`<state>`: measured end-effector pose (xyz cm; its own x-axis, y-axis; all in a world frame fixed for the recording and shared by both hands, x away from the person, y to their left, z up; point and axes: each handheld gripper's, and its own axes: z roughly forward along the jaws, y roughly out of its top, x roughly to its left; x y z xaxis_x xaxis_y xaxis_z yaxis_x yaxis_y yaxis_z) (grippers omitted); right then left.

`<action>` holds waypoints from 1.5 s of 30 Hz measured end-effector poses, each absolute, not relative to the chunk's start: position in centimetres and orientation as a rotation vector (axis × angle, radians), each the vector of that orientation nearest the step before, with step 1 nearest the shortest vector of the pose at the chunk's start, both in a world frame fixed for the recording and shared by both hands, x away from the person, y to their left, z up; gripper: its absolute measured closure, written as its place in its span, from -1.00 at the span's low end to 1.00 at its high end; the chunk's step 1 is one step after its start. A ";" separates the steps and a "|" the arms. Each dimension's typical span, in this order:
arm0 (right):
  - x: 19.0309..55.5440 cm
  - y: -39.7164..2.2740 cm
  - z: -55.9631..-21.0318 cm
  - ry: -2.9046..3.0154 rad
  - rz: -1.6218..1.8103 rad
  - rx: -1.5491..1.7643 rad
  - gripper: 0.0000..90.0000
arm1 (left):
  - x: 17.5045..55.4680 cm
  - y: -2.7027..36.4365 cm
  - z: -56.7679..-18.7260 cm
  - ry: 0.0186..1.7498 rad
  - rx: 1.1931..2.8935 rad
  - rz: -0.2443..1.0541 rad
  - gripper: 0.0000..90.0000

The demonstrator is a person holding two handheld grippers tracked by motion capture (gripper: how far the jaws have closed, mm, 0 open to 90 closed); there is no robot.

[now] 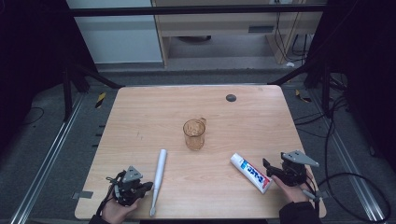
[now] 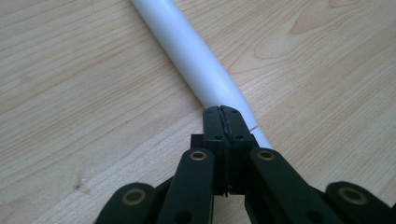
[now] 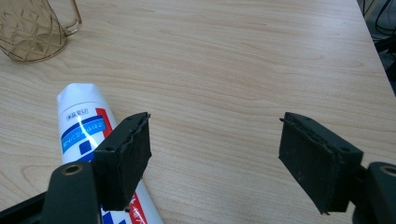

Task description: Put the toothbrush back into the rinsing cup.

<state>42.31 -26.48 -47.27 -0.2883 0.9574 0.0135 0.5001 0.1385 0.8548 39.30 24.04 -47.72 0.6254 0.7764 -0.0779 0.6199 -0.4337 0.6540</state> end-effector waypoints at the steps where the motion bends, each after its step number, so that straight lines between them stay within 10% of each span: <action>1: 42.3 -26.5 -47.3 1.862 1.061 1.396 -0.45 | 39.2 23.9 -47.7 1.078 2.199 0.302 0.99; 45: 42.5 -26.6 -47.4 1.856 1.061 1.406 -0.44 | 41.2 20.2 -47.0 0.959 2.216 0.339 0.99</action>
